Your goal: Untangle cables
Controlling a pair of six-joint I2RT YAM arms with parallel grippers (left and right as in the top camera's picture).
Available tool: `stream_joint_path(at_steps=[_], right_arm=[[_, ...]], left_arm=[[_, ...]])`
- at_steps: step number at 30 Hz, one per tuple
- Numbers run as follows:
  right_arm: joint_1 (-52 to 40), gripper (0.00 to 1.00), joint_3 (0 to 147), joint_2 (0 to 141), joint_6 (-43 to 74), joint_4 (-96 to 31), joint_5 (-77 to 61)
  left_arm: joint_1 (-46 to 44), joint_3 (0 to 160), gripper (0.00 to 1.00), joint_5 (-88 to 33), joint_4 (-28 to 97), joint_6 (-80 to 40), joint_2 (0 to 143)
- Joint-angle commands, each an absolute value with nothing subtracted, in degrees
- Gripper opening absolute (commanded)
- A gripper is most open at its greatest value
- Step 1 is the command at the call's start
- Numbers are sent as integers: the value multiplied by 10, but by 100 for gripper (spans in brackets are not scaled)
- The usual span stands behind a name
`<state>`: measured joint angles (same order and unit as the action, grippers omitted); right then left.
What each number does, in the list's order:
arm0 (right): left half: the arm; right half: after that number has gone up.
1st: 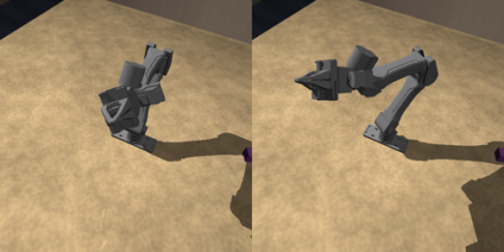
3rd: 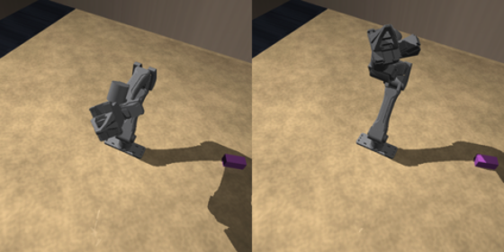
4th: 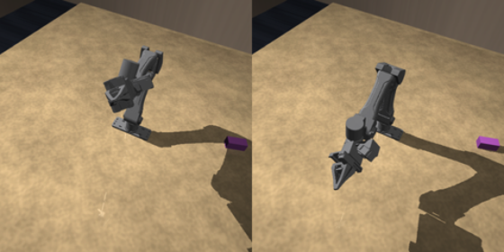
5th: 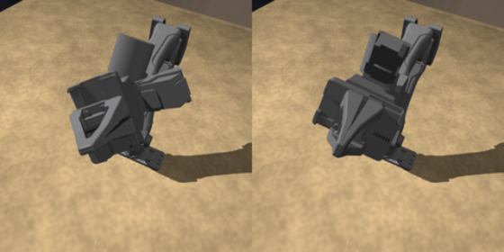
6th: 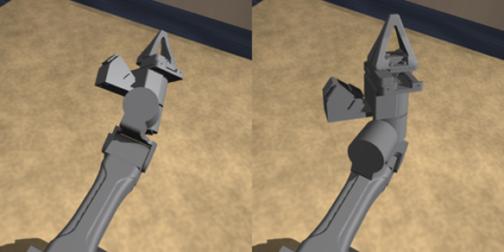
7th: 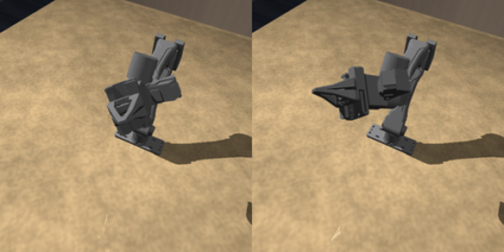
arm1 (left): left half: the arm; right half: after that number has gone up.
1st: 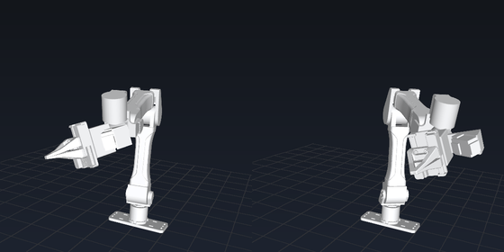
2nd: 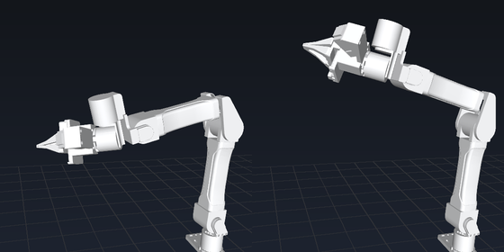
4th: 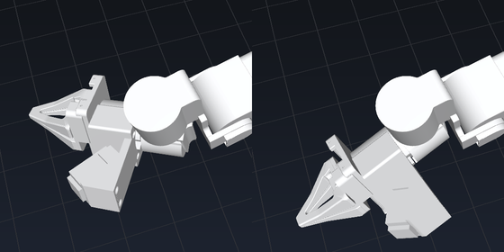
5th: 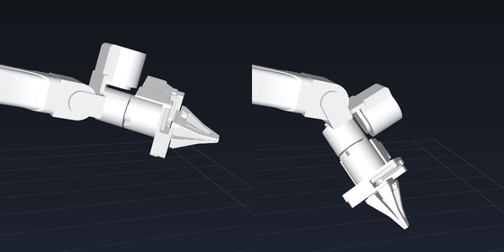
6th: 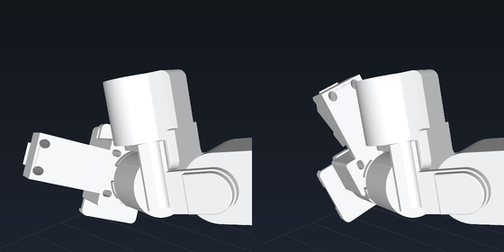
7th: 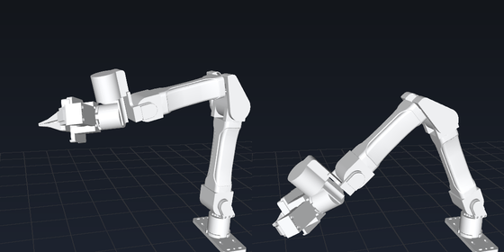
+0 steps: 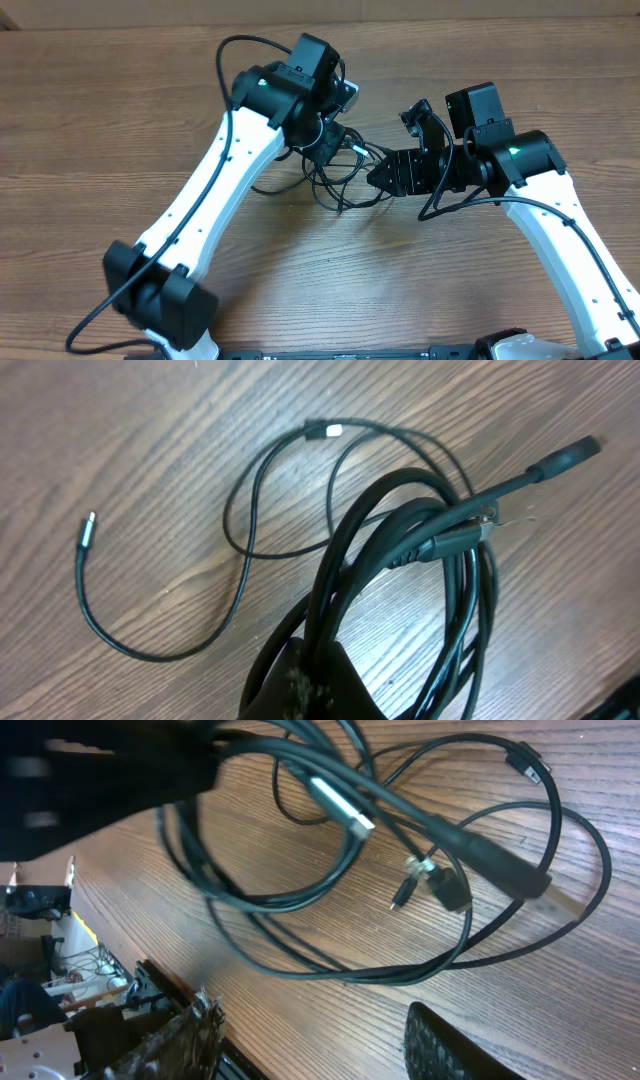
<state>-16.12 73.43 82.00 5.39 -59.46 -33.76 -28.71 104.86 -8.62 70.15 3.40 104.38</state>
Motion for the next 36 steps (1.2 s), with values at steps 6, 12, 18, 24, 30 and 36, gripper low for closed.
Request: stream_joint_path(at_steps=[6,12,18,24,30,36], right_arm=[[-161,56,731,814,123,-560,-347],[-161,53,731,814,187,-554,-347],[-161,52,731,814,273,-512,-401],[-161,52,731,814,272,-480,-479],[-161,52,731,814,272,-483,-492],[-161,51,731,814,268,-510,-479]], left_arm=[[-267,1072,4,-168,686,38,961],[-265,1072,4,-216,671,26,955],[-266,1072,4,-225,669,26,955],[-266,1072,4,-223,668,26,955],[-265,1072,4,-203,668,26,955],[-265,1072,4,-149,670,23,955]])
